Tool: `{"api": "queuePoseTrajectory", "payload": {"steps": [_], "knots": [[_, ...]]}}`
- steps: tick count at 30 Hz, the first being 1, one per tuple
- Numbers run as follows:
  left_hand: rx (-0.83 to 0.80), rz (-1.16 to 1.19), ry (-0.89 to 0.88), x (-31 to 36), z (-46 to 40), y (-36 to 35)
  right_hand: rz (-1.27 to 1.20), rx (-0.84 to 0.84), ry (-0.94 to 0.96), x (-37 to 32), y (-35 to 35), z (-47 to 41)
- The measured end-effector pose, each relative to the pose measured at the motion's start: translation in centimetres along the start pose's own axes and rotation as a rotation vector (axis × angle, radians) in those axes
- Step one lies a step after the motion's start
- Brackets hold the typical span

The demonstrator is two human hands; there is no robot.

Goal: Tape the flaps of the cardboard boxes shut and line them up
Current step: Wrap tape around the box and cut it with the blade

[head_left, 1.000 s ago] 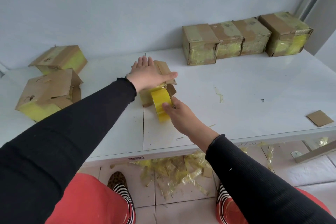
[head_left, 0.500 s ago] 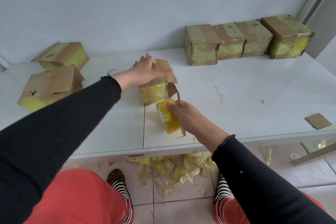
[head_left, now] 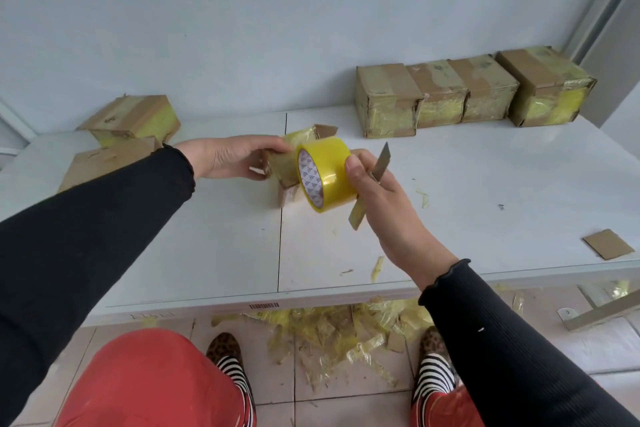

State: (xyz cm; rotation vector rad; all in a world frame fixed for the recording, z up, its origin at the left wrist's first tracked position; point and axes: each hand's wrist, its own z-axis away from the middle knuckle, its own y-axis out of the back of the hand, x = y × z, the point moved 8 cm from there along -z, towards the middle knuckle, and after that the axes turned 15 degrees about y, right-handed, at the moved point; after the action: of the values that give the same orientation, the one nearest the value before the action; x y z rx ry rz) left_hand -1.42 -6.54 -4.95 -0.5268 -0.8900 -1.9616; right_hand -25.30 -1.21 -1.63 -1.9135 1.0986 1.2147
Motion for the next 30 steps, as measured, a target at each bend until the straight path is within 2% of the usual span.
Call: {"api": "queuePoseTrajectory", "payload": {"steps": [3,7,9,14,18,21,24,27,30], "knots": [[0.106,0.031,-0.043,0.3,0.2,0.2,0.02,-0.041,0.065,-0.4,-0.5,-0.4],[0.387,-0.025,-0.353,3.2,1.9,1.5,0.071,-0.03,0.093,-0.5,-1.4,-1.4],[0.473,-0.121,-0.411,3.7,2.2,1.4,0.103,-0.034,0.088,-0.3,-1.7,-1.9],[0.406,-0.181,-0.43,3.3,1.8,0.2,0.149,-0.021,0.052,0.1,-3.0,-2.8],[0.434,-0.235,-0.471,3.5,1.6,0.2,0.111,0.041,0.064,-0.3,-2.4,-3.2],[0.408,-0.237,-0.418,2.5,0.9,0.8,0.193,0.012,0.047,0.0,-2.2,-1.8],[0.416,-0.262,-0.406,2.4,0.7,1.0,0.327,-0.018,-0.108,2.6,-1.6,-0.4],[0.413,-0.296,-0.375,2.5,0.8,0.8,0.487,-0.125,-0.289,5.1,-1.6,0.4],[0.542,-0.512,-0.284,3.2,1.3,1.3,0.559,-0.161,-0.351,6.2,-1.7,0.5]]}}
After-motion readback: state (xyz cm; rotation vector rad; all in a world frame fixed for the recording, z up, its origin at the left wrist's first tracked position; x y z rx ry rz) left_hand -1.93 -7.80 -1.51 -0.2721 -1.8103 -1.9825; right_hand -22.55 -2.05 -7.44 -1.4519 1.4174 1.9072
